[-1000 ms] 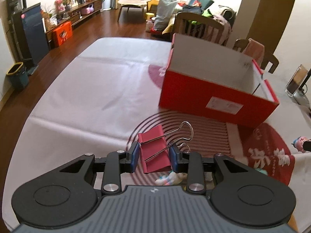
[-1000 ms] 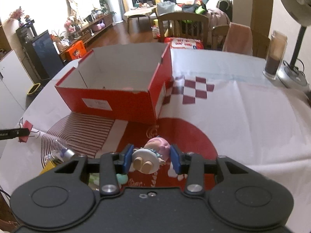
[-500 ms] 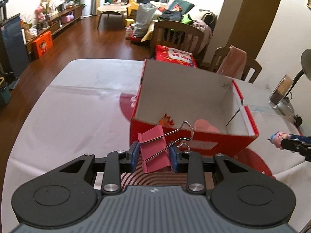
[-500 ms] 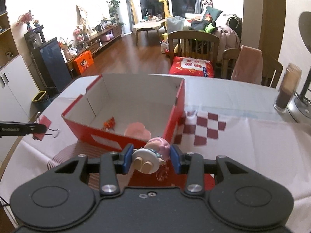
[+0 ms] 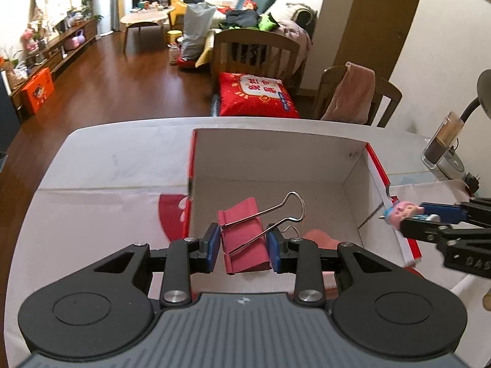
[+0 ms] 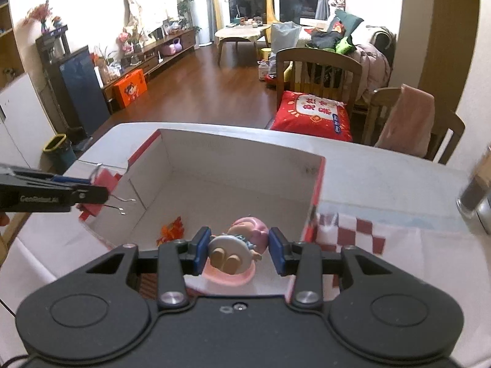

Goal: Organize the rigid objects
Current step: 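Carry the binder clip and doll into the red shoebox with both tools, then open the left tool dropping the clip while the right tool releases the doll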

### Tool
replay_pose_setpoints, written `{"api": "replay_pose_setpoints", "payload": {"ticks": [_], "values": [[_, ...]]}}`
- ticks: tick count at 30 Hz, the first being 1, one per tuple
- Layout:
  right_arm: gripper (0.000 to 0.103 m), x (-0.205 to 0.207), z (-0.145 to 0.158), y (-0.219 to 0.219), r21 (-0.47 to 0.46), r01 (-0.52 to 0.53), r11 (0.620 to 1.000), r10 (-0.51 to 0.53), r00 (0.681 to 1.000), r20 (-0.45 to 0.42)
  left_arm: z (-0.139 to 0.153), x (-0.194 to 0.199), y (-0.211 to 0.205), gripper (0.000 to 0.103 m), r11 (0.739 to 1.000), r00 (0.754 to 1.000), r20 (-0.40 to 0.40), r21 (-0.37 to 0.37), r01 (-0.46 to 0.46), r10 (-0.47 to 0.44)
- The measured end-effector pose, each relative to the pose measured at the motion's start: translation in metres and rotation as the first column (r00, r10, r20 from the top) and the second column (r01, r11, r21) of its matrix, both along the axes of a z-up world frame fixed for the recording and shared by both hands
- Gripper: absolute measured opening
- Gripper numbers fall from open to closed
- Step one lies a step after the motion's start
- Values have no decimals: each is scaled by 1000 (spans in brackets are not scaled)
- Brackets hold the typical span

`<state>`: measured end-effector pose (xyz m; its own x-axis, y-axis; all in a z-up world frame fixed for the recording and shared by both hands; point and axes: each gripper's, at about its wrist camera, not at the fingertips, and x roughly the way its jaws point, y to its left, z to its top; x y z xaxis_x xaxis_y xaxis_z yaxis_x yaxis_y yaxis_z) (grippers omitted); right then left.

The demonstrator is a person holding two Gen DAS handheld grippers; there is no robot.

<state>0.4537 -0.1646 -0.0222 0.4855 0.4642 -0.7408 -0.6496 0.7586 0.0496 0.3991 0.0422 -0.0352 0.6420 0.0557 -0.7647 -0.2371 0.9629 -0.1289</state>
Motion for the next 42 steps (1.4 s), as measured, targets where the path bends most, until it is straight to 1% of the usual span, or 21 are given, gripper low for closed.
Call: {"api": "replay_pose_setpoints", "payload": {"ticks": [4,6,13,15,20,23,26,33,36,38,42], "values": [[40,15,-17,21,-52,-6,999,7,1000,25,-12,29,-2,32,999,999,-21,7,36,-36],[40,24,-26,28,-74,3,997,-1,1000,23,-22,46,-3,32,999,998,-40,13,47,-47],[40,48,-60,50,-160,24,987,-30,999,-34,-56,91,-5,32,998,993,-105,7,63,-62],[40,51,-66,56,-182,20,983,-31,998,-56,-64,100,-7,32,998,990,-124,6,66,-65],[40,55,-78,68,-221,25,975,-43,996,-77,-82,119,-11,32,996,982,-170,1,86,-85],[40,54,-82,72,-244,14,970,-34,996,-78,-91,128,-12,32,996,976,-200,3,91,-89],[40,54,-85,74,-261,5,965,-29,996,-88,-98,134,-10,32,996,967,-237,-24,88,-91],[40,58,-90,76,-286,24,958,-57,992,-109,-112,140,-12,32,995,951,-292,-39,90,-98],[38,58,-92,76,-297,24,955,-64,990,-128,-113,143,-11,32,995,947,-306,-52,85,-97],[40,60,-91,76,-295,25,955,-66,989,-130,-115,144,-12,32,994,942,-320,-57,90,-104],[42,59,-89,75,-289,20,957,-61,989,-135,-114,142,-11,32,995,945,-314,-56,81,-95]]}}
